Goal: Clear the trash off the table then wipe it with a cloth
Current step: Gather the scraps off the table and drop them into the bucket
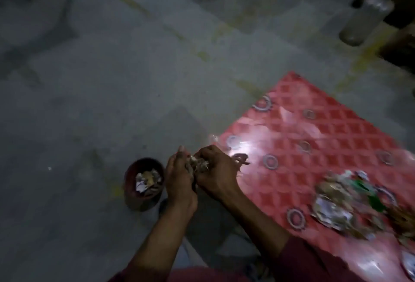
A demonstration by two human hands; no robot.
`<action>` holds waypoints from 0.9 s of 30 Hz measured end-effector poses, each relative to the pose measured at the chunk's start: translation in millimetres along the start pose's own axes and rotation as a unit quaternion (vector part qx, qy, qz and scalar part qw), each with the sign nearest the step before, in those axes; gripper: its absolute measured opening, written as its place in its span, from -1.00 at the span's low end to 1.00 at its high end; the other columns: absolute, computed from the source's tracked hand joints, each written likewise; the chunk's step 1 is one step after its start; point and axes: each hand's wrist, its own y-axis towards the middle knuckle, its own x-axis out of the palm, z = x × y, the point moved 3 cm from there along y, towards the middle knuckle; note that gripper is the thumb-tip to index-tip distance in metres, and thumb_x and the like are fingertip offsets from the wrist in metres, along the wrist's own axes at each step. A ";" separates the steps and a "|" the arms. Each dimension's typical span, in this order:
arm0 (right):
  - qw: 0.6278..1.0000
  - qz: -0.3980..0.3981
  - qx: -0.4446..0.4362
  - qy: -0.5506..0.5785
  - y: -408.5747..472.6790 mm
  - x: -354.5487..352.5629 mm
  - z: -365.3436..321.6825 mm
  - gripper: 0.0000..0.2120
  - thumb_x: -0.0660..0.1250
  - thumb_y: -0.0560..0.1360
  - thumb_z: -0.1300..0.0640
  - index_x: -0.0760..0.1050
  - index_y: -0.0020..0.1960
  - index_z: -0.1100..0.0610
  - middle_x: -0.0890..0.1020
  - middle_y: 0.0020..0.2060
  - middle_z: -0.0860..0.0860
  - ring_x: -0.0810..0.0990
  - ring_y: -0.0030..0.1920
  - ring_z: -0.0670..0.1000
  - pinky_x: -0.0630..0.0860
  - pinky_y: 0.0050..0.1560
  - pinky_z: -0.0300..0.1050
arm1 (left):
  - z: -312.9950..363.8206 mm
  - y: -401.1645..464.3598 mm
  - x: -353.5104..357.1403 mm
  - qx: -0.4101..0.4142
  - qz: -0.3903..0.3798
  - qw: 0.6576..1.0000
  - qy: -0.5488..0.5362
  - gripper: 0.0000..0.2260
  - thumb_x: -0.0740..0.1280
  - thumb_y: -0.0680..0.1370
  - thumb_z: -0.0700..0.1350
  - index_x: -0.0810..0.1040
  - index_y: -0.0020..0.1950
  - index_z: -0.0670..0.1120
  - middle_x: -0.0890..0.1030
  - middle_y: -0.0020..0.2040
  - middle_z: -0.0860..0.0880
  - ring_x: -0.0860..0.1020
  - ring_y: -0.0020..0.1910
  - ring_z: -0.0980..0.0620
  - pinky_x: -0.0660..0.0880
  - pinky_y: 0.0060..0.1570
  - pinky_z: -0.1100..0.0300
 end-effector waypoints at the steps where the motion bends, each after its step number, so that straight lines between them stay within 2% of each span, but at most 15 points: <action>1: 1.000 -0.021 -0.009 0.006 11.7 34.3 -16.6 -0.86 0.47 0.30 0.17 0.65 -0.13 0.10 0.65 -0.16 0.03 0.57 -0.17 -0.06 0.27 -0.13 -0.58 | 17.1 25.7 -24.1 0.015 0.031 0.999 0.011 -0.82 0.35 0.62 -0.11 0.59 -0.10 -0.19 0.60 -0.26 -0.08 0.55 -0.23 -0.04 0.52 -0.22 0.12; 3: 0.996 -0.089 -0.019 0.027 33.5 104.2 -44.1 -0.83 0.42 0.30 0.16 0.65 -0.11 0.13 0.63 -0.14 0.04 0.59 -0.13 -0.03 0.29 -0.10 -0.52 | 46.2 75.6 -75.8 0.011 0.079 0.997 0.014 -0.78 0.35 0.60 -0.11 0.62 0.03 -0.28 0.65 -0.11 -0.19 0.60 -0.12 -0.13 0.56 -0.14 0.08; 5: 0.986 -0.161 -0.008 0.053 53.6 177.1 -57.9 -0.82 0.39 0.29 0.17 0.64 -0.12 0.18 0.62 -0.13 0.04 0.60 -0.09 0.01 0.45 -0.09 -0.27 | 59.7 126.2 -131.5 -0.001 0.130 0.992 0.006 -0.75 0.41 0.54 0.01 0.68 0.04 -0.15 0.70 0.04 -0.23 0.66 -0.05 -0.14 0.60 -0.01 0.01; 7: 0.978 -0.203 0.002 0.055 72.2 247.6 -55.5 -0.88 0.44 0.34 0.21 0.65 -0.13 0.20 0.61 -0.17 -0.01 0.61 -0.08 0.01 0.53 -0.05 -0.16 | 61.4 177.1 -176.6 -0.017 0.167 0.986 0.005 -0.87 0.37 0.59 -0.04 0.68 -0.03 -0.05 0.73 -0.03 -0.12 0.68 -0.11 -0.05 0.62 -0.08 0.08; 9: 0.972 -0.228 0.020 0.061 86.3 317.5 -34.1 -0.94 0.48 0.40 0.23 0.67 -0.18 0.23 0.61 -0.26 -0.07 0.61 -0.16 -0.01 0.52 -0.09 -0.18 | 45.0 234.6 -214.6 -0.031 0.191 0.981 -0.005 -0.83 0.30 0.64 -0.16 0.67 -0.05 -0.03 0.71 -0.15 -0.03 0.64 -0.17 0.01 0.59 -0.21 0.20; 10: 0.969 -0.237 0.027 0.062 94.9 354.5 -17.0 -0.92 0.48 0.41 0.22 0.67 -0.21 0.24 0.64 -0.28 -0.03 0.61 -0.19 -0.04 0.52 -0.11 -0.22 | 29.6 267.1 -233.5 -0.043 0.207 0.977 -0.012 -0.81 0.30 0.64 -0.18 0.68 -0.07 -0.04 0.70 -0.14 -0.03 0.62 -0.15 0.00 0.57 -0.21 0.21; 12: 0.960 -0.269 0.060 0.058 110.8 428.4 28.5 -0.89 0.48 0.41 0.19 0.69 -0.14 0.25 0.71 -0.17 0.11 0.64 -0.12 -0.08 0.51 -0.05 -0.30 | -13.3 331.4 -269.2 -0.074 0.230 0.970 -0.021 -0.80 0.32 0.63 -0.15 0.70 -0.11 -0.05 0.70 -0.11 -0.07 0.62 -0.11 -0.05 0.55 -0.15 0.14; 14: 0.938 -0.317 0.131 0.049 118.7 496.8 90.0 -0.71 0.52 0.34 0.19 0.66 0.03 0.27 0.70 0.02 0.20 0.67 0.08 0.03 0.52 0.14 -0.21 | -59.2 391.4 -300.4 -0.112 0.239 0.964 -0.013 -0.85 0.34 0.63 -0.10 0.69 -0.07 -0.06 0.71 -0.07 -0.09 0.64 -0.13 -0.05 0.57 -0.22 0.16; 16: 0.926 -0.335 0.169 0.032 120.9 546.7 140.4 -0.42 0.59 0.24 0.15 0.57 0.20 0.31 0.64 0.16 0.15 0.62 0.21 0.11 0.52 0.34 0.07 | -101.9 446.4 -328.1 -0.141 0.229 0.963 -0.002 -0.84 0.39 0.59 -0.02 0.70 0.05 -0.06 0.72 0.02 -0.10 0.68 -0.05 -0.09 0.63 -0.14 0.10; 18: 0.922 -0.344 0.176 -0.005 129.1 579.8 172.8 -0.24 0.65 0.21 0.16 0.48 0.36 0.27 0.50 0.21 -0.05 0.51 0.36 0.20 0.35 0.49 0.21 | -150.0 499.3 -358.8 -0.167 0.212 0.962 0.035 -0.63 0.41 0.48 0.20 0.72 0.08 -0.05 0.74 0.06 -0.09 0.69 0.06 -0.13 0.64 0.11 -0.09; 19: 0.924 -0.347 0.163 -0.015 133.8 596.5 188.9 -0.22 0.63 0.22 0.14 0.46 0.38 0.28 0.48 0.22 -0.06 0.46 0.40 0.24 0.28 0.52 0.24 | -175.4 521.8 -373.8 -0.194 0.198 0.958 0.068 -0.51 0.38 0.42 0.34 0.73 0.07 -0.03 0.74 0.04 -0.08 0.69 0.05 -0.14 0.62 0.16 -0.16; 21: 0.913 -0.375 0.162 -0.024 145.5 610.0 196.6 -0.09 0.47 0.19 -0.10 0.40 0.45 0.29 0.48 0.36 0.12 0.36 0.48 0.28 0.19 0.55 0.25 | -205.8 549.6 -389.8 -0.253 0.151 0.949 0.115 -0.38 0.21 0.43 0.50 0.72 0.00 0.00 0.73 -0.01 -0.07 0.68 -0.01 -0.14 0.60 0.17 -0.16; 23: 0.876 -0.433 0.194 -0.086 146.1 626.8 220.2 0.12 0.37 0.12 -0.28 0.21 0.58 0.18 0.27 0.54 0.20 0.19 0.56 0.28 0.12 0.59 0.18 | -228.1 569.5 -401.6 -0.285 0.127 0.943 0.115 -0.29 0.09 0.45 0.55 0.69 -0.01 -0.02 0.73 -0.02 -0.07 0.67 0.00 -0.17 0.58 0.15 -0.12; 25: 0.857 -0.435 0.218 -0.170 141.7 630.3 242.9 0.17 0.52 0.17 -0.24 0.07 0.62 0.09 0.12 0.59 0.22 0.23 0.53 0.34 0.28 0.52 0.19 | -240.9 580.2 -411.5 -0.292 0.124 0.943 0.100 -0.17 0.09 0.29 0.64 0.73 -0.01 -0.02 0.75 0.01 -0.08 0.69 0.06 -0.20 0.58 0.20 -0.17; 27: 0.852 -0.395 0.224 -0.262 139.1 628.4 264.1 0.15 0.63 0.23 -0.20 0.06 0.60 0.01 0.07 0.55 0.22 0.42 0.38 0.40 0.51 0.31 0.24 | -256.8 584.3 -425.3 -0.289 0.127 0.944 0.097 -0.05 0.06 0.18 0.72 0.73 0.11 0.04 0.74 0.09 -0.05 0.69 0.08 -0.15 0.58 0.23 -0.14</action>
